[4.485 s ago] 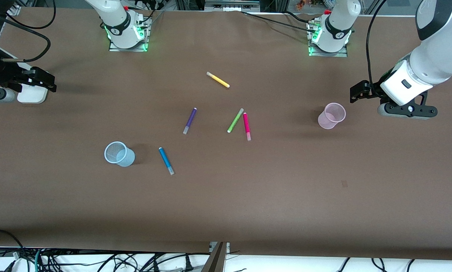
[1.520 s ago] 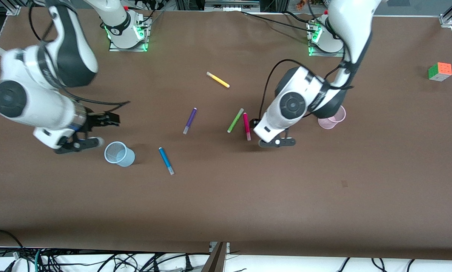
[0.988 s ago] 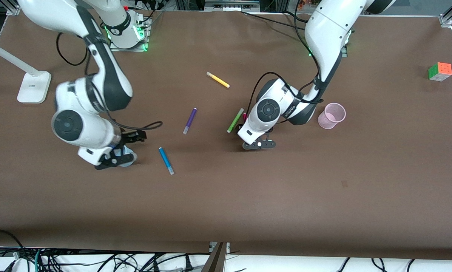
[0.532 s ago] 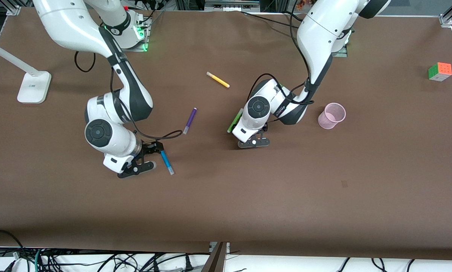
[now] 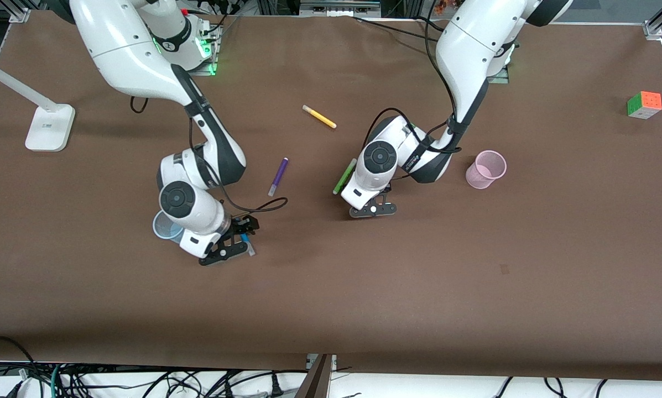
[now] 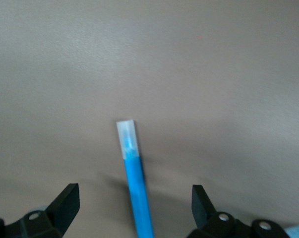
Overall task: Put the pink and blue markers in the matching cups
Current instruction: 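Close the left gripper on the pink marker while the right gripper grasps the blue marker, then lift the pink marker over the pink cup while the right gripper carries blue marker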
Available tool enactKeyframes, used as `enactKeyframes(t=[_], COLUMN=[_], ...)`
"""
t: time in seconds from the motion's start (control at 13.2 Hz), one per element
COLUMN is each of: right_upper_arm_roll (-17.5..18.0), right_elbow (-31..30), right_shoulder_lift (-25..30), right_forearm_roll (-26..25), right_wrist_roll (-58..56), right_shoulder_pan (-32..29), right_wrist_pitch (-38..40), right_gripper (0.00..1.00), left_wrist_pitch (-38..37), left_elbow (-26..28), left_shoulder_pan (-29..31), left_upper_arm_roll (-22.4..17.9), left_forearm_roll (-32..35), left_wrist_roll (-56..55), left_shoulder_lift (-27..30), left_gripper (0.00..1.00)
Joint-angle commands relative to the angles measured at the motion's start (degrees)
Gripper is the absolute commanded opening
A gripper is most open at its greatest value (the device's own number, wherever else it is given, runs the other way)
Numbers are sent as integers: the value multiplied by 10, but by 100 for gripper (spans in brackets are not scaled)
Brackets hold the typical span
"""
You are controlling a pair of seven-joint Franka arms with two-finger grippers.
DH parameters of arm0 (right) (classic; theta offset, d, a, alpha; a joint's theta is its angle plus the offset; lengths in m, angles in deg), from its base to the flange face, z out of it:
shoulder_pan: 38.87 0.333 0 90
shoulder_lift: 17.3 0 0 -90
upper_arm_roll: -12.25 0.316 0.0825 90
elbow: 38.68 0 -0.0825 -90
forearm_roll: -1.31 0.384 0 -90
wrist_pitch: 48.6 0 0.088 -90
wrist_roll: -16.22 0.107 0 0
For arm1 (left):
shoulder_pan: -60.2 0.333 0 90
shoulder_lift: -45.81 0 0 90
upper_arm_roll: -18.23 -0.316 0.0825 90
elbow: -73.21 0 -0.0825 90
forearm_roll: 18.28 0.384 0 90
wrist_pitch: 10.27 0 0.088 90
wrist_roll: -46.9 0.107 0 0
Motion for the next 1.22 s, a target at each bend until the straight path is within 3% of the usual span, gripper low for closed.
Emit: enactKeyframes(t=[0.0, 0.3, 0.38, 0.46, 0.53, 0.68, 0.99, 1.14], right_upper_arm_roll=[-3, -3, -3, -3, -3, -3, -3, -6], right_elbow=[12, 12, 12, 12, 12, 12, 23, 25], right_shoulder_lift=[-21, -39, -40, -40, -41, -41, -28, 3], right_forearm_roll=[1, 1, 1, 0, 2, 0, -2, -3], right_wrist_roll=[2, 2, 0, -3, 3, -3, -9, -25], right_shoulder_pan=[7, 10, 13, 14, 14, 14, 13, 9], right_wrist_pitch=[-27, -61, -65, -66, -66, -66, -62, -26], right_gripper=[100, 98, 88, 71, 33, 0, 0, 0], left_wrist_pitch=[-29, -139, -169, -200, -227, -264, -295, -296], left_elbow=[-6, -10, -11, -12, -13, -13, -6, 0], left_shoulder_pan=[6, 55, 72, 88, 105, 147, 208, 232], left_upper_arm_roll=[-4, -2, -1, -1, -1, -1, 0, 1], left_forearm_roll=[12, 9, 7, 7, 6, 5, 1, -2], left_wrist_roll=[-5, 74, 104, 144, 195, 314, 501, 582], left_shoulder_lift=[20, 100, 120, 138, 154, 181, 210, 217], left_gripper=[0, 0, 0, 0, 0, 0, 0, 0])
